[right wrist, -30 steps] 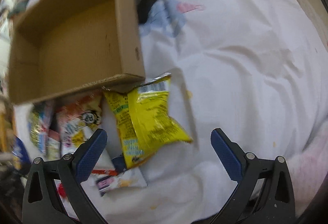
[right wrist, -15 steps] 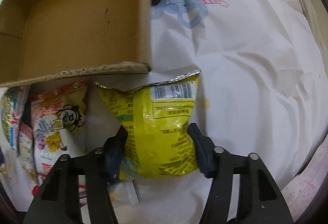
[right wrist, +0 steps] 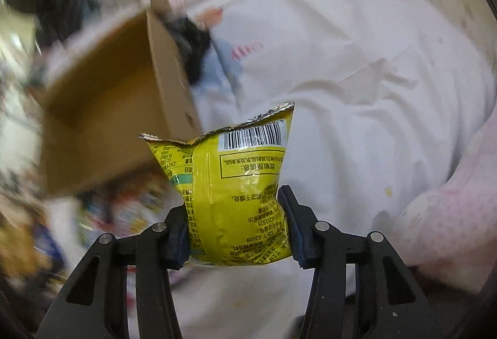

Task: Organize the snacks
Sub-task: 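Carry both packets into the box and open both tools to release them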

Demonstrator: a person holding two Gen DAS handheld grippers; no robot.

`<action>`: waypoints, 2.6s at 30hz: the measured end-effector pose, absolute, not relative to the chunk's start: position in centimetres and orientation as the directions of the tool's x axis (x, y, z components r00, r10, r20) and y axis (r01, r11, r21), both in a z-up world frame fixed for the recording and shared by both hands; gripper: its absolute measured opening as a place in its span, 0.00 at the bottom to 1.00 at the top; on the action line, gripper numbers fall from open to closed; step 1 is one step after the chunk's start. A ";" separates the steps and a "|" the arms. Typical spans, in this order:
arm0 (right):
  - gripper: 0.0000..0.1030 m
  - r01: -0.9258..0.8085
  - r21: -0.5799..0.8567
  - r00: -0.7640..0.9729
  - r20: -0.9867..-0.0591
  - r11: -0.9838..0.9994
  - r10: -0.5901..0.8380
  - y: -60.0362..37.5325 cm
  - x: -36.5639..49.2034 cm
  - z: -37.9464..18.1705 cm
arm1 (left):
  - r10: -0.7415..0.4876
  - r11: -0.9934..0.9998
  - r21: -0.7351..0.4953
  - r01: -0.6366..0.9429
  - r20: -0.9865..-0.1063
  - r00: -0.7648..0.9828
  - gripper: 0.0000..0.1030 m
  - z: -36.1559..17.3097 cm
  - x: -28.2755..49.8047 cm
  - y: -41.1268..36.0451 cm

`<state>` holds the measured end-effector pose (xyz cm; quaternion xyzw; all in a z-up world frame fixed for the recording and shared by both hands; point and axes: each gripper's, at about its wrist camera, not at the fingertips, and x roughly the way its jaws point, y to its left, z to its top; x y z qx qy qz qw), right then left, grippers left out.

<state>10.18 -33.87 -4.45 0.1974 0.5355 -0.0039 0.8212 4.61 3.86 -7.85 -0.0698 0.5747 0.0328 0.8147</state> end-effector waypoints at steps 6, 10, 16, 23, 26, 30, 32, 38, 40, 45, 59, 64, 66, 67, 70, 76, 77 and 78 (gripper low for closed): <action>0.50 0.127 0.511 0.591 -0.727 0.850 0.349 -35.1 8.3 -0.8 | -0.037 0.987 -0.094 -0.132 -0.925 0.378 0.28 -4.8 5.7 3.9; 0.50 0.036 0.566 0.643 -0.644 0.823 0.415 -34.7 8.7 0.9 | -0.038 0.989 -0.095 -0.115 -0.907 0.418 0.28 -2.4 7.3 3.2; 0.50 -0.048 0.576 0.666 -0.590 0.816 0.456 -32.5 11.7 1.2 | -0.021 0.996 -0.059 -0.068 -0.883 0.469 0.28 -0.2 10.3 1.7; 0.50 -0.085 0.495 0.664 -0.619 0.865 0.419 -30.2 13.4 1.5 | -0.039 0.998 -0.060 -0.024 -0.857 0.514 0.28 0.7 13.4 0.2; 0.50 -0.095 0.478 0.656 -0.630 0.873 0.417 -29.5 14.5 1.3 | -0.047 0.999 -0.054 0.003 -0.831 0.554 0.28 1.1 14.7 -0.6; 0.50 -0.103 0.475 0.640 -0.641 0.874 0.424 -28.8 16.3 0.7 | -0.067 0.997 -0.076 0.007 -0.832 0.551 0.28 0.6 16.7 -1.0; 0.50 -0.111 0.474 0.633 -0.644 0.874 0.429 -28.4 17.0 0.5 | -0.075 0.996 -0.085 0.008 -0.831 0.551 0.28 0.2 17.6 -1.1; 0.50 -0.137 0.434 0.608 -0.673 0.890 0.422 -26.7 19.4 -0.4 | -0.088 0.996 -0.084 0.034 -0.813 0.576 0.28 -1.3 19.4 -1.7; 0.50 -0.139 0.425 0.593 -0.688 0.895 0.419 -26.1 20.2 -1.0 | -0.099 0.995 -0.090 0.043 -0.809 0.579 0.28 -1.9 19.8 -1.7; 0.50 -0.117 0.431 0.550 -0.722 0.895 0.420 -25.5 21.1 -2.3 | -0.111 0.994 -0.102 0.048 -0.818 0.564 0.28 -3.7 20.6 -1.6; 0.50 -0.130 0.406 0.473 -0.776 0.904 0.417 -22.9 21.8 -4.0 | -0.124 0.992 -0.106 0.063 -0.851 0.511 0.28 -5.3 20.7 -2.6; 0.50 -0.119 0.377 0.451 -0.804 0.919 0.388 -22.8 22.0 -4.7 | -0.116 0.993 -0.104 0.052 -0.854 0.507 0.28 -5.4 20.7 -2.5; 0.50 -0.113 0.370 0.447 -0.810 0.922 0.380 -22.8 22.0 -4.8 | -0.099 0.995 -0.087 0.049 -0.850 0.517 0.28 -5.3 20.6 -2.5; 0.50 -0.110 0.367 0.445 -0.813 0.924 0.376 -22.8 22.0 -4.9 | -0.092 0.996 -0.078 0.050 -0.849 0.520 0.28 -5.4 20.6 -2.6; 0.51 -0.108 0.358 0.445 -0.817 0.928 0.367 -22.9 21.9 -4.9 | -0.094 0.996 -0.079 0.050 -0.852 0.515 0.28 -5.5 20.6 -2.6; 0.52 -0.096 0.344 0.426 -0.834 0.934 0.351 -23.1 22.0 -5.3 | -0.080 0.997 -0.065 0.047 -0.854 0.514 0.28 -5.5 20.5 -2.6; 0.52 -0.096 0.342 0.426 -0.835 0.935 0.349 -23.0 22.1 -5.3 | -0.076 0.997 -0.060 0.048 -0.855 0.512 0.28 -5.5 20.5 -2.6; 0.52 -0.098 0.339 0.429 -0.834 0.936 0.347 -22.9 22.1 -5.2 | -0.076 0.997 -0.059 0.049 -0.856 0.512 0.29 -5.5 20.5 -2.7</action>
